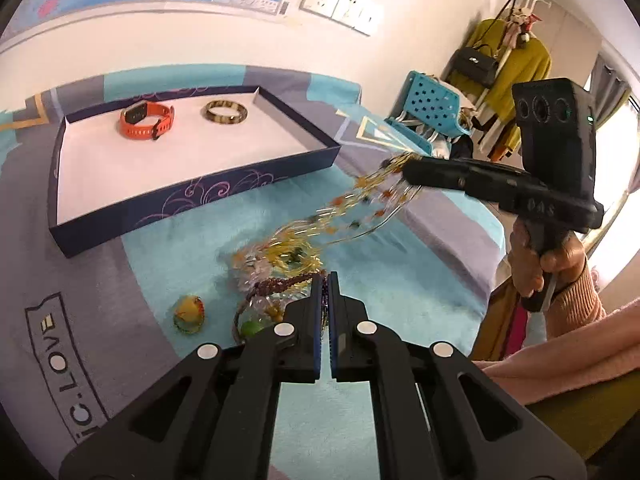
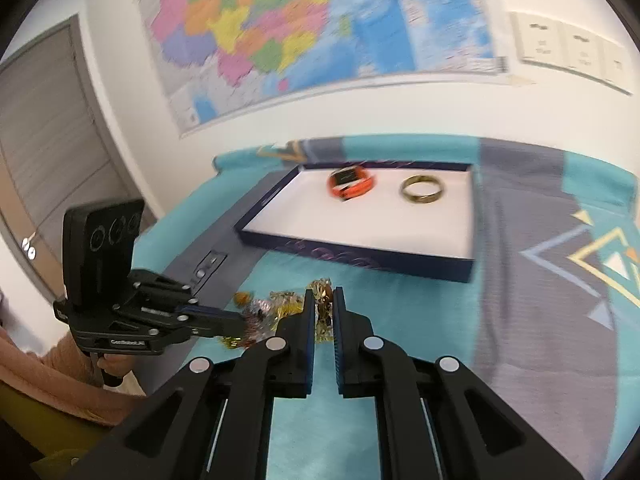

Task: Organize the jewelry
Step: 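Pull the tangled bead pile apart with the right tool while the left tool holds it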

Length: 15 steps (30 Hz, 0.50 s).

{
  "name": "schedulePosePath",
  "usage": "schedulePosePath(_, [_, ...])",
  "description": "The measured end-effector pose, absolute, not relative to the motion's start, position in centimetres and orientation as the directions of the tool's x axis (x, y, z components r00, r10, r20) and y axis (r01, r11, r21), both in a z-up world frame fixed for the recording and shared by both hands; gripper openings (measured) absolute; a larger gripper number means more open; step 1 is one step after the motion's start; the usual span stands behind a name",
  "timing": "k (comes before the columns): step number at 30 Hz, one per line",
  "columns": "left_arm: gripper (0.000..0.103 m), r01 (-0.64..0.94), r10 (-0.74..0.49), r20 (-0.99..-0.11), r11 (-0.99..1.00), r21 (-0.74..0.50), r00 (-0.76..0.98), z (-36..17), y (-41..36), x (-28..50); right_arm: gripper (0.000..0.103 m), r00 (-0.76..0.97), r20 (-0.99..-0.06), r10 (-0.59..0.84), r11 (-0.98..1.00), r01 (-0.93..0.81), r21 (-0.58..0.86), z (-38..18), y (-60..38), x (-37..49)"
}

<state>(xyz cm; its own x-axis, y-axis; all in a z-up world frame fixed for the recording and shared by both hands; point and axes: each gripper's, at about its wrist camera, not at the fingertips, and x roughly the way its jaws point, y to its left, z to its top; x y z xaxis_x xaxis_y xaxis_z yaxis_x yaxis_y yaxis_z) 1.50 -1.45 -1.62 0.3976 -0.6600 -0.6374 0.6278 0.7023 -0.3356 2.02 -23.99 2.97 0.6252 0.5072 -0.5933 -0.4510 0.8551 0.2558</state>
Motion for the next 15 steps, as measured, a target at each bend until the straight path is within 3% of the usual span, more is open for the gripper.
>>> schedulePosePath(5, [0.008, 0.583, -0.612, -0.655, 0.751, -0.309, 0.443, -1.6, 0.3, 1.6, 0.007, 0.688, -0.531, 0.495, 0.869, -0.399, 0.293, 4.3, -27.2, 1.6])
schedulePosePath(8, [0.012, 0.554, -0.563, -0.684, 0.787, -0.271, 0.465, -2.1, 0.8, 1.9, 0.007, 0.681, -0.560, 0.472, 0.882, -0.374, 0.288, 3.5, -27.6, 2.3])
schedulePosePath(11, [0.026, 0.549, -0.566, -0.689, 0.786, -0.284, 0.453, -2.4, 1.3, 1.9, 0.007, 0.634, -0.637, 0.439, 0.898, -0.344, 0.275, 1.4, -27.3, 3.2])
schedulePosePath(13, [0.035, 0.560, -0.562, -0.695, 0.783, -0.272, 0.449, -2.6, 1.2, 1.6, 0.010, 0.608, -0.690, 0.393, 0.916, -0.328, 0.232, 0.0, -26.6, 3.5])
schedulePosePath(15, [0.041, 0.565, -0.562, -0.702, 0.779, -0.271, 0.438, -2.9, 1.0, 1.4, 0.024, 0.616, -0.717, 0.325, 0.938, -0.306, 0.162, -0.6, -25.9, 3.3])
